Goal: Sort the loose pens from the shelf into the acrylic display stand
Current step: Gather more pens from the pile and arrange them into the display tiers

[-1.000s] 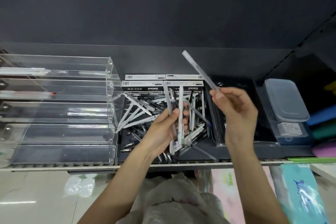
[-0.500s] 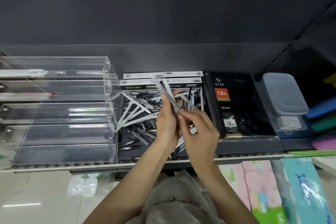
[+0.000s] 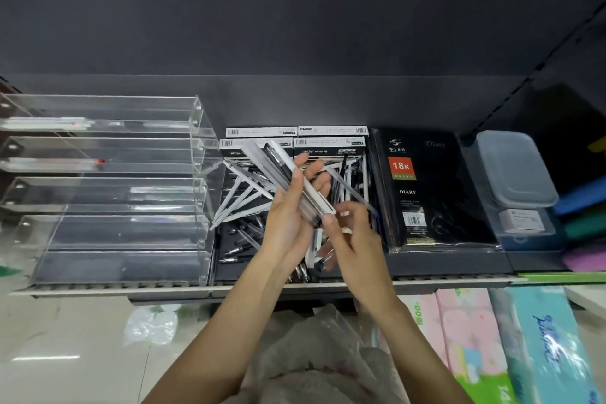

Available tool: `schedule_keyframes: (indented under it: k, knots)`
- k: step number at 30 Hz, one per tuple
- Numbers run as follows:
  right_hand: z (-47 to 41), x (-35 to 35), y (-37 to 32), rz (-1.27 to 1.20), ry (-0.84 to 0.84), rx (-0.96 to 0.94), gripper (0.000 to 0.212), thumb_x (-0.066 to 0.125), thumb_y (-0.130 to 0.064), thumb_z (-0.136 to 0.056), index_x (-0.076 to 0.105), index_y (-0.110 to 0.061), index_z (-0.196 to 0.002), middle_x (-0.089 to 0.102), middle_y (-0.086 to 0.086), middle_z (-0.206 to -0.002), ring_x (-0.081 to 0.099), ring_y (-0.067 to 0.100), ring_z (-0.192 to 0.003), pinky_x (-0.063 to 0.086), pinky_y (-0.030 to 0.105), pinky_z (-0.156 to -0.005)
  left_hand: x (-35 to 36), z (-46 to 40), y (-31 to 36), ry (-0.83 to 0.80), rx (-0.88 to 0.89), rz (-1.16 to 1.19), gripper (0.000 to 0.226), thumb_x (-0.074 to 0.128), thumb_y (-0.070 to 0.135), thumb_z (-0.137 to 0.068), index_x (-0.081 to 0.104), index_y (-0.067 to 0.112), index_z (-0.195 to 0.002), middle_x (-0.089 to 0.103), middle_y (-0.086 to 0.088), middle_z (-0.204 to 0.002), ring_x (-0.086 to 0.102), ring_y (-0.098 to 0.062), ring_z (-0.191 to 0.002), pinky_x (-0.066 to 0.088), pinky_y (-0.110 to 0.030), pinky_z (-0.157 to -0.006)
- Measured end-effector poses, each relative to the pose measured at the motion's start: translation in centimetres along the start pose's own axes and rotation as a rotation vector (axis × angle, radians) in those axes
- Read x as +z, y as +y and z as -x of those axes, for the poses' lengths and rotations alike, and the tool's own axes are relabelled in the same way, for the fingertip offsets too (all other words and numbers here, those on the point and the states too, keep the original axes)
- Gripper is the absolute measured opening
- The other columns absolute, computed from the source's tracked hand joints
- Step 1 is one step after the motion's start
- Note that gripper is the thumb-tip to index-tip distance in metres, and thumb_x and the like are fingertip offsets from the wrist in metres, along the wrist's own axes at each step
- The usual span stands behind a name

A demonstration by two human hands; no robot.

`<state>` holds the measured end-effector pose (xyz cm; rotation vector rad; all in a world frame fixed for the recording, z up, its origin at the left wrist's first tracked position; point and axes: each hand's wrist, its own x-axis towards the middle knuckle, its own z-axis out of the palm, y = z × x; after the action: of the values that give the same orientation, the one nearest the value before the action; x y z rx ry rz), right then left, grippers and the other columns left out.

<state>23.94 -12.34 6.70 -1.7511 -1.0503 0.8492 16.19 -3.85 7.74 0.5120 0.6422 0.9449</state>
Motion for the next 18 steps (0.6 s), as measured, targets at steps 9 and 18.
schedule_keyframes:
  k: [9,18]
  knots:
    - [-0.2,1.6,-1.1,0.073,-0.064,-0.216,0.014,0.042,-0.031,-0.097,0.045,-0.019,-0.090,0.053,0.000,-0.054,0.050,0.010,-0.044,0.043,0.033,-0.047,-0.8,3.0,0.0,0.133,0.037,-0.052,0.032,0.032,0.028,-0.100,0.056,0.019,-0.119,0.071,0.003,-0.109,0.065,-0.012,-0.105,0.048,-0.033,-0.099]
    - [2.2,8.1,-3.8,-0.290,-0.177,-0.097,0.011,0.046,-0.024,-0.097,0.047,-0.015,-0.091,0.048,-0.002,-0.049,0.042,0.013,-0.039,0.035,0.024,-0.041,-6.1,6.3,3.9,0.204,0.207,-0.305,0.035,0.039,0.044,-0.091,0.060,0.038,-0.118,0.070,0.007,-0.106,0.063,-0.015,-0.061,0.051,-0.025,-0.043]
